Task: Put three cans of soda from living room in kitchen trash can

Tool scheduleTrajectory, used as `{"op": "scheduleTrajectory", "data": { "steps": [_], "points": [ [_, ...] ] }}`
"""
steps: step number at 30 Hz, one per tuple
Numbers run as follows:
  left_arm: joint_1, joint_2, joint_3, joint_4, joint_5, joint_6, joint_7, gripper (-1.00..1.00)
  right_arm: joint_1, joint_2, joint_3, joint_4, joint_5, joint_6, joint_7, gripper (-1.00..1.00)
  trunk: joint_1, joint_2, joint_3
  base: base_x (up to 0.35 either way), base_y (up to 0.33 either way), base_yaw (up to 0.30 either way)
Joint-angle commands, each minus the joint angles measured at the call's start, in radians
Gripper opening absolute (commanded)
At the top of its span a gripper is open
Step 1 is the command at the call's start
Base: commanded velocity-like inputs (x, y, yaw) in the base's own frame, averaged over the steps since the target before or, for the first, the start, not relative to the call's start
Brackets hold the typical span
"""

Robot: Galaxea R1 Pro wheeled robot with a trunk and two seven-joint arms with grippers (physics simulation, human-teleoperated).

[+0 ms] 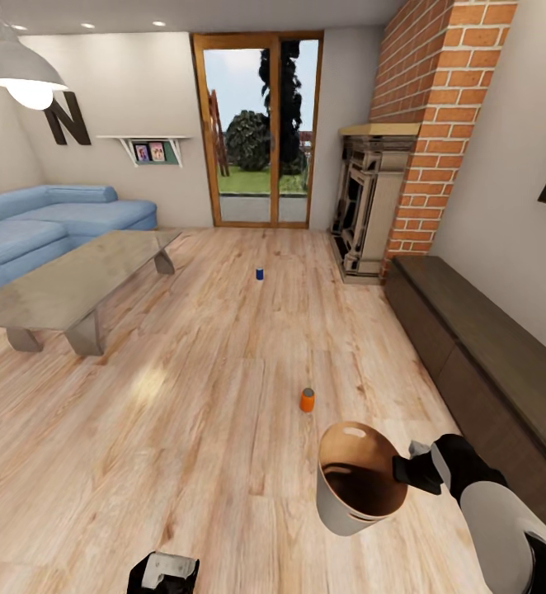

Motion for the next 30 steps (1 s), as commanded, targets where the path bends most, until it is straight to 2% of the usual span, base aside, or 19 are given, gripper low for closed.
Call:
{"op": "scheduleTrajectory", "data": {
  "steps": [1, 3, 5, 6, 9, 11, 16, 18, 23, 26, 30],
  "points": [
    [-0.006, 0.0, 0.006, 0.0, 0.007, 0.002, 0.003, 1.0, -0.001, 0.001, -0.002, 0.0, -0.021, 0.003, 0.004, -1.0, 0.0, 0.0, 0.0, 0.001, -0.002, -0.001],
    [-0.028, 0.002, 0.055, 0.004, 0.048, 0.005, 0.013, 1.0, -0.001, 0.003, 0.0, 0.0, -0.018, 0.002, 0.005, -1.0, 0.0, 0.0, 0.0, 0.0, -0.001, 0.0],
    [-0.049, 0.004, 0.101, 0.029, 0.076, 0.01, 0.018, 1.0, -0.001, 0.004, 0.0, 0.0, -0.017, 0.001, 0.005, -1.0, 0.0, 0.0, 0.0, 0.0, 0.0, 0.0],
    [-0.058, 0.005, 0.11, 0.04, 0.082, 0.012, 0.018, 1.0, -0.001, 0.004, 0.0, 0.0, -0.016, 0.001, 0.005, -1.0, 0.0, 0.0, 0.0, 0.0, 0.0, 0.0],
    [-0.092, 0.007, 0.129, 0.078, 0.091, 0.014, 0.019, 1.0, -0.001, 0.005, 0.001, 0.0, -0.015, 0.001, 0.005, -1.0, 0.0, 0.0, 0.0, 0.0, 0.0, 0.0],
    [-0.165, 0.011, 0.143, 0.153, 0.093, 0.027, 0.013, 1.0, -0.001, 0.005, 0.001, 0.0, -0.015, 0.001, 0.005, -1.0, 0.0, 0.0, 0.0, 0.0, 0.0, 0.0],
    [-0.226, 0.021, 0.147, 0.214, 0.092, 0.077, 0.009, 1.0, -0.001, 0.005, 0.001, 0.0, -0.015, 0.001, 0.006, -1.0, 0.0, 0.0, 0.0, 0.0, 0.0, 0.0],
    [-0.234, 0.022, 0.142, 0.234, 0.087, 0.085, 0.009, 1.0, -0.001, 0.005, 0.001, 0.0, -0.015, 0.001, 0.006, -1.0, 0.0, 0.0, 0.0, 0.0, 0.0, 0.0],
    [-0.242, 0.022, 0.124, 0.264, 0.034, 0.094, 0.008, 1.0, -0.001, 0.005, 0.001, 0.0, -0.015, 0.0, 0.005, -1.0, 0.019, -0.035, -0.016, 0.0, 0.0, 0.0],
    [-0.244, 0.02, 0.118, 0.271, -0.018, 0.113, 0.008, 1.0, -0.001, 0.0, 0.001, -0.001, -0.015, 0.0, 0.005, -1.0, 0.031, -0.056, -0.025, 0.0, 0.0, 0.0],
    [-0.244, 0.019, 0.117, 0.273, -0.034, 0.12, 0.008, 1.0, -0.001, -0.003, 0.001, -0.002, -0.015, 0.0, 0.006, -1.0, 0.046, -0.084, -0.04, 0.0, 0.0, 0.0]
  ]
}}
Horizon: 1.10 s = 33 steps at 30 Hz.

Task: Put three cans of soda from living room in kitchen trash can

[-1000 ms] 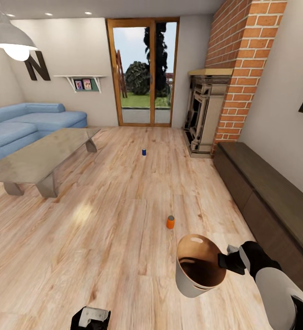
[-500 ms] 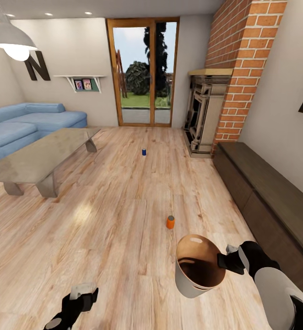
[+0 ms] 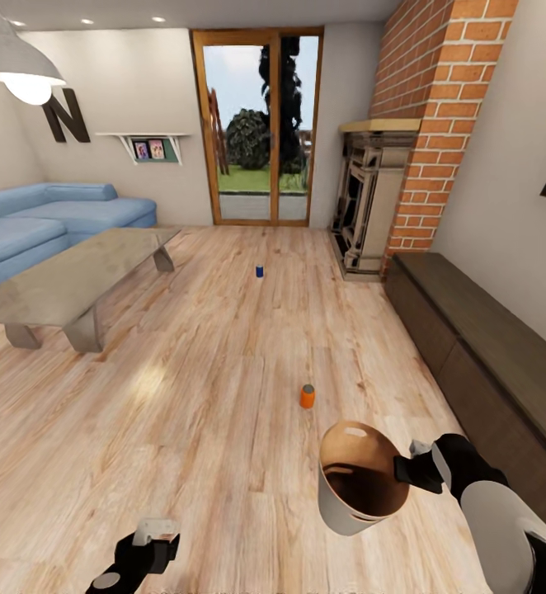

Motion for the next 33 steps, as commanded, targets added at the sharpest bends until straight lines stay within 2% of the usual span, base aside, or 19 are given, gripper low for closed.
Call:
{"op": "scheduleTrajectory", "data": {
  "steps": [1, 11, 13, 20, 24, 27, 33],
  "points": [
    [0.0, 0.0, 0.0, 0.001, -0.004, 0.002, 0.0, 1.0, 0.0, -0.001, -0.002, -0.002, -0.023, 0.004, 0.005, -1.0, 0.004, -0.007, -0.004, 0.0, 0.0, 0.0],
    [0.0, 0.001, -0.019, 0.022, -0.011, 0.005, -0.005, 1.0, -0.004, -0.004, -0.001, -0.08, -0.024, 0.021, 0.018, -1.0, 0.042, -0.077, -0.05, 0.0, 0.0, 0.0],
    [0.0, 0.002, -0.021, 0.023, -0.011, 0.005, -0.005, 1.0, -0.006, -0.004, 0.006, -0.089, -0.023, 0.051, 0.018, -1.0, 0.05, -0.091, -0.059, 0.0, 0.0, 0.0],
    [0.0, -0.001, -0.031, 0.048, -0.013, 0.004, -0.005, 1.0, -0.01, -0.005, 0.062, -0.109, -0.022, 0.133, 0.018, -1.0, 0.077, -0.14, -0.092, 0.0, 0.0, 0.0],
    [0.0, -0.003, -0.041, 0.057, -0.018, 0.001, -0.005, 1.0, -0.011, -0.004, 0.082, -0.117, -0.022, 0.145, 0.018, -1.0, 0.092, -0.168, -0.109, 0.0, 0.0, 0.0],
    [0.0, -0.004, -0.047, 0.062, -0.021, -0.001, -0.005, 1.0, -0.011, -0.004, 0.126, -0.121, -0.021, 0.153, 0.018, -1.0, 0.104, -0.189, -0.119, 0.0, 0.0, 0.0],
    [0.0, -0.005, -0.049, 0.064, -0.022, -0.002, -0.006, 1.0, -0.011, -0.005, 0.146, -0.123, -0.021, 0.158, 0.02, -1.0, 0.127, -0.231, -0.138, 0.0, 0.0, 0.0]
  ]
}}
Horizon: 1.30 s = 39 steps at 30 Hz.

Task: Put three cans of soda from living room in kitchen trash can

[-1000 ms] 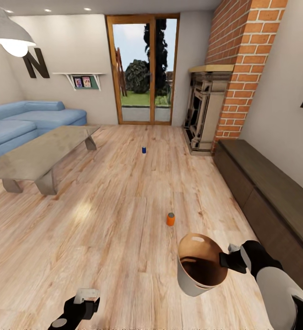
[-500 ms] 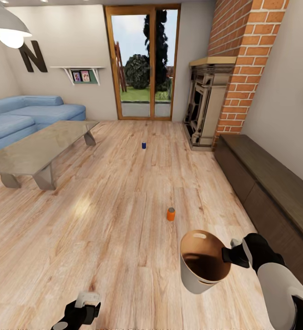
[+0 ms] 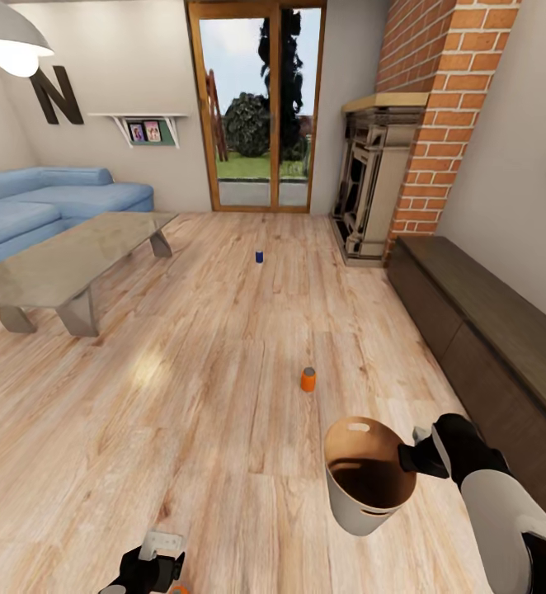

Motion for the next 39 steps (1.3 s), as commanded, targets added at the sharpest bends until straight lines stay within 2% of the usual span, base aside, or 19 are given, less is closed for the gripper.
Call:
{"op": "scheduleTrajectory", "data": {
  "steps": [1, 4, 10, 23, 28, 39],
  "points": [
    [0.0, 0.0, 0.0, 0.0, 0.0, 0.0, 0.0, 1.0, 0.0, 0.001, 0.0, 0.0, -0.021, 0.004, 0.004, -1.0, 0.004, -0.007, -0.003, 0.0, 0.0, 0.0],
    [0.0, -0.001, -0.001, 0.002, 0.0, 0.0, 0.001, 1.0, -0.001, 0.002, 0.005, -0.005, -0.02, 0.008, 0.004, -1.0, 0.015, -0.028, -0.013, 0.0, 0.0, 0.0],
    [0.0, -0.001, -0.001, 0.003, -0.001, -0.002, 0.001, 1.0, -0.002, 0.004, 0.012, -0.073, -0.021, 0.068, 0.003, -1.0, 0.038, -0.07, -0.033, 0.0, 0.0, 0.0],
    [0.0, -0.001, -0.001, 0.003, -0.002, -0.005, 0.001, 1.0, -0.014, 0.011, 0.016, -0.085, -0.023, 0.079, 0.003, -1.0, 0.088, -0.161, -0.092, 0.0, 0.0, 0.0],
    [0.0, -0.001, -0.001, 0.004, -0.002, -0.005, 0.0, 1.0, -0.02, 0.009, 0.045, -0.087, -0.022, 0.079, 0.003, -1.0, 0.107, -0.196, -0.115, 0.0, 0.0, 0.0],
    [0.0, -0.001, -0.002, 0.004, -0.002, -0.006, -0.001, 1.0, -0.034, 0.014, 0.074, -0.088, -0.022, 0.083, 0.003, -1.0, 0.15, -0.273, -0.167, 0.0, 0.0, 0.0]
  ]
}}
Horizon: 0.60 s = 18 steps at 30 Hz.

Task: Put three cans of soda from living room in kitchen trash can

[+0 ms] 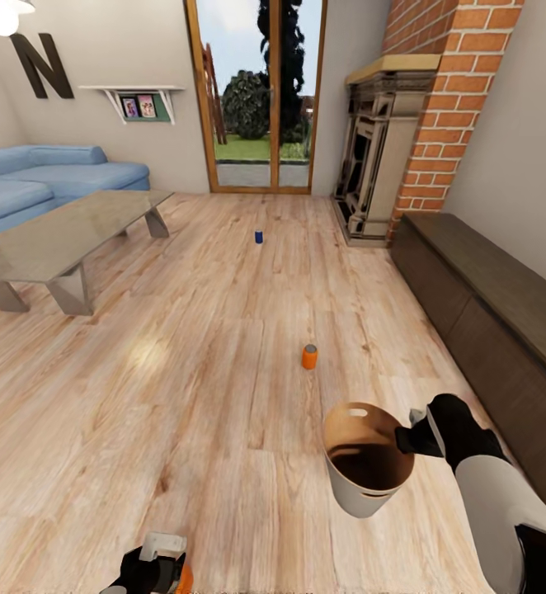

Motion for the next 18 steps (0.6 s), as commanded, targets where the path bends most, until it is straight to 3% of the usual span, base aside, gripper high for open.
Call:
{"op": "scheduleTrajectory", "data": {
  "steps": [1, 7, 14, 18],
  "points": [
    [0.0, 0.0, -0.002, 0.0, 0.0, 0.0, 0.0, 1.0, -0.001, 0.0, 0.002, 0.0, -0.023, 0.004, 0.004, -1.0, 0.004, -0.007, -0.005, 0.0, 0.0, 0.0],
    [0.0, -0.001, -0.042, 0.013, 0.0, -0.002, -0.001, 1.0, -0.002, 0.001, 0.014, 0.0, -0.022, 0.006, 0.004, -1.0, 0.027, -0.049, -0.033, 0.0, 0.0, 0.0],
    [0.0, -0.001, -0.062, 0.046, 0.003, -0.014, -0.001, 1.0, -0.003, 0.002, 0.018, -0.019, -0.022, 0.009, 0.004, -1.0, 0.054, -0.098, -0.066, 0.0, 0.0, 0.0],
    [0.0, -0.002, -0.063, 0.048, 0.005, -0.021, -0.001, 1.0, -0.002, 0.003, 0.055, -0.079, -0.023, 0.009, 0.005, -1.0, 0.054, -0.098, -0.072, 0.0, 0.0, 0.0]
  ]
}}
